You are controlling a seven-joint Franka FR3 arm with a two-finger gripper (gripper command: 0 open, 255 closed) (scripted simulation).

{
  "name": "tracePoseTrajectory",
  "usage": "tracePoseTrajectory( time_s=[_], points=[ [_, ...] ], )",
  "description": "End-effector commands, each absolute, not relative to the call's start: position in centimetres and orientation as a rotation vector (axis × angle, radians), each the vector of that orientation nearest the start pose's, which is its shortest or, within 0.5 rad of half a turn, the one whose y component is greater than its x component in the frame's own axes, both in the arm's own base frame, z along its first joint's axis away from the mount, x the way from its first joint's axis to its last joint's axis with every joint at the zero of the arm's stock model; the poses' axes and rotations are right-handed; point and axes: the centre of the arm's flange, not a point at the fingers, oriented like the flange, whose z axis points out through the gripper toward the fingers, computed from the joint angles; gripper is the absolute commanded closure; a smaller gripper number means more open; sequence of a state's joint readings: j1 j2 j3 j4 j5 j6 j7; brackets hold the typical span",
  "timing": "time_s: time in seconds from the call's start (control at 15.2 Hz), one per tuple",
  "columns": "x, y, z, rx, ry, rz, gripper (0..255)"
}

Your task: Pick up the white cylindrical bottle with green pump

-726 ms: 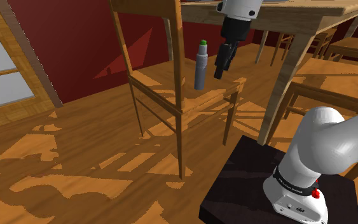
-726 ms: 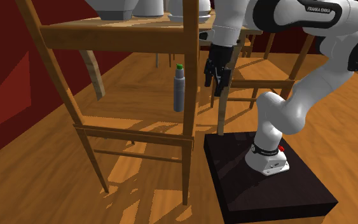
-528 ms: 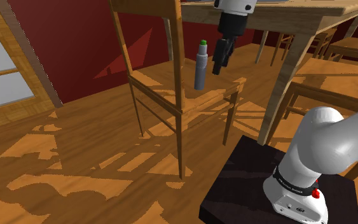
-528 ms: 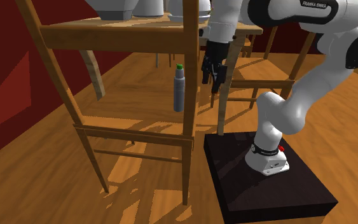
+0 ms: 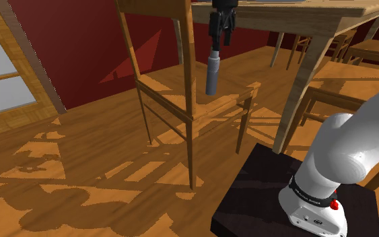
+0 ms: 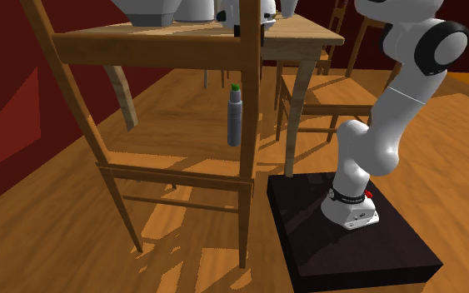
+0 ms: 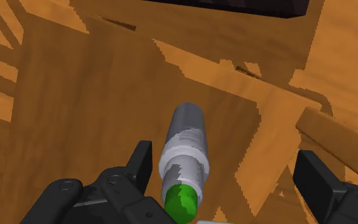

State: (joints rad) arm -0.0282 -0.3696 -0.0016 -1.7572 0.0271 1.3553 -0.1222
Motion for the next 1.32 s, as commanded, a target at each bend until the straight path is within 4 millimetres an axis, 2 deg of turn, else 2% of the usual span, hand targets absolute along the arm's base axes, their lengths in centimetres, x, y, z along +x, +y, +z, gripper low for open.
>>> tracePoseTrajectory(
  time_s=[0.0,0.13,0.59,0.73,0.79,1.25],
  points=[
    [43.7,-2.0,71.2,-3.117,-0.134,0.109,0],
    [45.6,-2.8,72.2,-3.122,-0.121,0.153,0],
    [45.6,-2.8,68.5,-3.122,-0.121,0.153,0],
    [45.6,-2.8,68.2,-3.122,-0.121,0.153,0],
    [45.7,-2.8,68.3,-3.122,-0.120,0.153,255],
    [45.7,-2.7,68.3,-3.122,-0.120,0.153,255]
  ],
)
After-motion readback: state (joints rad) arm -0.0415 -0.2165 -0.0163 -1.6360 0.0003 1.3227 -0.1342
